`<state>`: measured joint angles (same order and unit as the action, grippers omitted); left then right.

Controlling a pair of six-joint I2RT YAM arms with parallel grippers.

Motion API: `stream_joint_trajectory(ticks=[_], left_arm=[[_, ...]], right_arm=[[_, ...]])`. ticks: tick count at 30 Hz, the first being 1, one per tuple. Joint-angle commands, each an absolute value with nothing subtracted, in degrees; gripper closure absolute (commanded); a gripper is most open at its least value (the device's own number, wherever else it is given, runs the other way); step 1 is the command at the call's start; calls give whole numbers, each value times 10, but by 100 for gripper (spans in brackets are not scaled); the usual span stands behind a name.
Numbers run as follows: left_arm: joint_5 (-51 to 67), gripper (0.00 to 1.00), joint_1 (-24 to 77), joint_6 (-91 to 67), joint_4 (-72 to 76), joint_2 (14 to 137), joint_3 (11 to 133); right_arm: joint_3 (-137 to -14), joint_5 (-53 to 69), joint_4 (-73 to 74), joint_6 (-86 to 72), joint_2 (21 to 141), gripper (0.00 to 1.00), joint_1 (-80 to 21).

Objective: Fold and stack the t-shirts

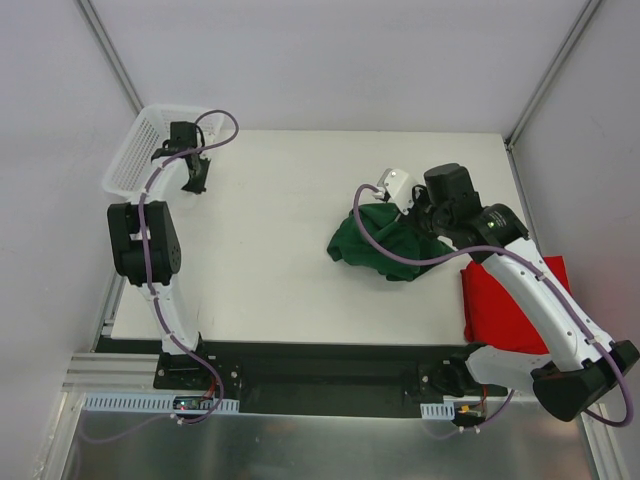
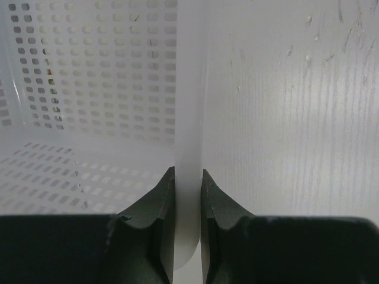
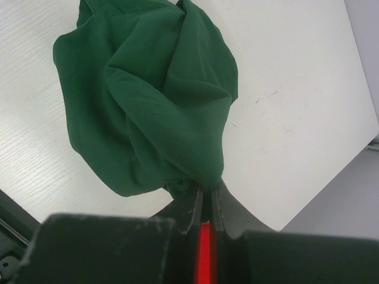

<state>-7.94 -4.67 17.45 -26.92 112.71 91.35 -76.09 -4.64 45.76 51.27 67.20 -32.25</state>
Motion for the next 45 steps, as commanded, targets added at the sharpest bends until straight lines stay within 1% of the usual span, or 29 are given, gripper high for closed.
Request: stream_joint_trajectory(ticks=[1,9,15,17,21,27,37,38,39,40,41,42,45], left_arm=[[-162,100,-62,115,-229,1133,918],[-192,100,-4,78,-238,1115,881],[-253,100,18,57,-263,1132,925],[-254,100,18,63,-267,1138,940],[-242,100,18,78,-266,1140,940],[-186,100,11,126,-267,1132,918],[-168,100,-27,170,-268,1090,882],[-167,86,-26,173,-269,1080,878],[-159,69,-26,174,-270,1075,869],[-153,48,-26,174,-272,1068,864],[-149,3,-23,171,-273,1056,857],[-144,1,-20,170,-274,1049,845],[-139,1,-10,170,-279,1028,818]], right_arm=[[-766,-36,445,515,664,99,-323],[-770,-34,446,514,674,99,-324],[-770,-33,448,512,674,99,-323],[-771,-33,450,513,672,99,-324],[-766,-39,450,515,664,99,-324],[-756,-40,448,516,658,99,-323],[-749,-40,442,516,662,99,-319],[-749,-40,442,516,663,99,-319],[-749,-38,442,516,666,99,-319],[-751,-38,442,516,667,99,-319],[-752,-38,443,514,670,99,-319],[-753,-38,444,514,673,99,-319],[-757,-34,445,512,676,99,-320]])
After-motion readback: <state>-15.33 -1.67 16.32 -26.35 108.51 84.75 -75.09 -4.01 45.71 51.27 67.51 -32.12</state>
